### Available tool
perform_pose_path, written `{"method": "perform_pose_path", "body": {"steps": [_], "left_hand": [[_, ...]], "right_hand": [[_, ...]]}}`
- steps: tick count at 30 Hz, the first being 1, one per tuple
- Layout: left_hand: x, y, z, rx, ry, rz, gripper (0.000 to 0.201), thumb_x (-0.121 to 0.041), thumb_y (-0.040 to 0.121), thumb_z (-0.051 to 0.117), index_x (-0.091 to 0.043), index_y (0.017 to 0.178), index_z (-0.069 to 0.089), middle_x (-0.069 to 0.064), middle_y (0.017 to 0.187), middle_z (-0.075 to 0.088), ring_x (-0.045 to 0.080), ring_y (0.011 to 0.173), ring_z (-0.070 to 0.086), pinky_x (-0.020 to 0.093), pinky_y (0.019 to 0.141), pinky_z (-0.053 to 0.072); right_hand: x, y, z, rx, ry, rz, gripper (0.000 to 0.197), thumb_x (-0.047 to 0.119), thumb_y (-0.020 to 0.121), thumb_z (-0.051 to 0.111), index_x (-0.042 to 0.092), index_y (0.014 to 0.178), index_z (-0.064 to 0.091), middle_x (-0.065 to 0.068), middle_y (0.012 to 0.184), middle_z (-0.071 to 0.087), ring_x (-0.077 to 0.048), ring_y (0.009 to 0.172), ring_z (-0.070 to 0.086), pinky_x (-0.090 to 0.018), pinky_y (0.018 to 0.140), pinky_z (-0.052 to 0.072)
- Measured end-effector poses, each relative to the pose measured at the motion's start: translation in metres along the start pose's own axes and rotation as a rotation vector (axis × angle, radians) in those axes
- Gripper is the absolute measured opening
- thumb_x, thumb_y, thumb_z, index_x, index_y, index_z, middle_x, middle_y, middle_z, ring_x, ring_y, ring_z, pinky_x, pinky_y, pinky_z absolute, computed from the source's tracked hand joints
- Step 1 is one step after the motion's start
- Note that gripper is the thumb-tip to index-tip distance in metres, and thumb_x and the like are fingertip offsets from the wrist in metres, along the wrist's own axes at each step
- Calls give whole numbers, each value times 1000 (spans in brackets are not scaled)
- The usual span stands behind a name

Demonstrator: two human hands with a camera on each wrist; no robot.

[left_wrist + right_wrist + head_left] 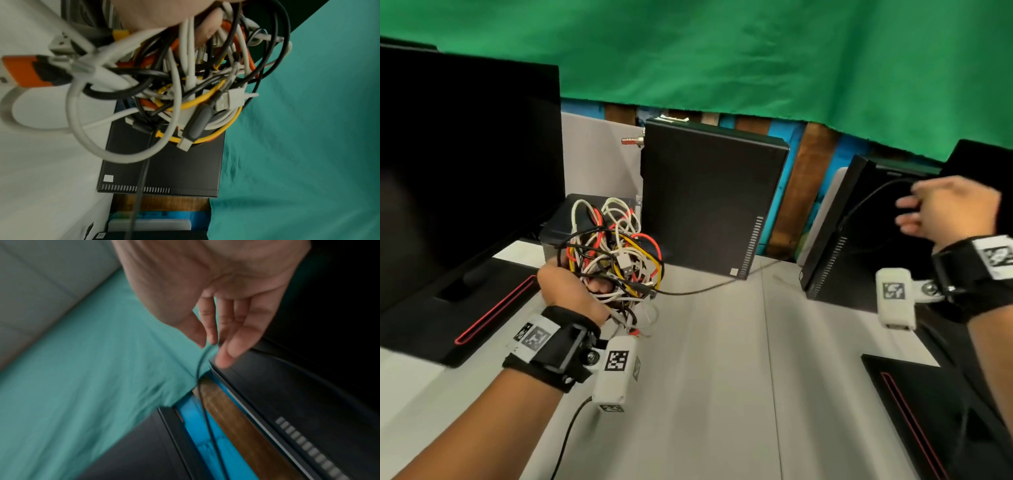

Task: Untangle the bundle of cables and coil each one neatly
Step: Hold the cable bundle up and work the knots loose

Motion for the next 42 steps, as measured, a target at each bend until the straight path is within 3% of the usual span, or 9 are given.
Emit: {"method": "perform_pose_path", "body": {"steps": [6,10,15,24,27,31,34,38,42], "left_hand": [[13,-6,5,33,14,-65,35,-32,88,40,-22,55,45,-5,52,40,11,33,31,14,40,29],[22,-9,9,67,35,-76,36,-29,89,37,-23,54,40,-6,49,34,11,32,25,14,36,25],[23,-6,7,79,15,-80,33,-29,87,41,-23,55,40,-6,53,36,11,34,25,16,38,25],[1,15,5,141,-2,-29,21,-31,79,45,-26,66,29,-6,67,26,11,39,22,17,39,24],[-2,19,4,145,45,8,19,-33,77,48,-26,64,35,-6,66,31,13,44,28,20,46,24],[14,-13,32,274,153,-7,36,-36,86,43,-22,56,55,-3,60,50,17,53,41,26,55,30],[45,-46,51,378,181,-154,58,-33,96,30,-18,47,58,-1,49,53,14,42,51,17,46,42],[105,-76,41,438,270,-508,46,-37,91,37,-17,51,48,-2,38,34,13,30,30,17,44,16],[149,-108,24,446,331,-720,46,-45,91,43,-11,61,52,2,44,41,15,30,37,16,34,32]], "right_hand": [[-36,-55,52,0,-269,-228,15,27,89,68,26,104,67,-4,98,73,-20,68,72,-39,65,61],[-50,-166,155,546,-307,-227,11,27,92,69,21,101,71,6,96,69,-5,58,63,-16,47,47],[-130,-260,232,997,-291,138,39,37,92,68,22,126,59,1,108,69,-16,65,70,-23,50,50],[-69,-207,148,780,-246,-154,24,29,95,64,15,77,72,3,57,53,-8,51,48,-20,53,45],[-82,-154,100,517,-322,-120,11,26,94,66,20,100,74,3,84,69,-10,64,64,-25,59,52],[-110,-136,79,492,-464,-36,65,29,90,71,36,147,39,15,132,49,-18,108,64,-26,69,54],[-110,-162,89,572,-336,-38,54,41,84,71,41,134,51,13,133,58,-10,106,65,-25,74,55],[-124,-217,114,761,-103,74,71,60,70,79,48,133,49,15,128,65,-4,110,66,-30,88,56],[-151,-265,129,837,126,293,67,35,77,83,38,133,48,4,119,72,-17,109,70,-41,92,57]]}}
Point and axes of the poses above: each hand's wrist, its own y-axis towards the middle knuckle, its own z-axis out of the palm, x = y × z, the point moved 10 cm from there along y, towards the middle knuckle
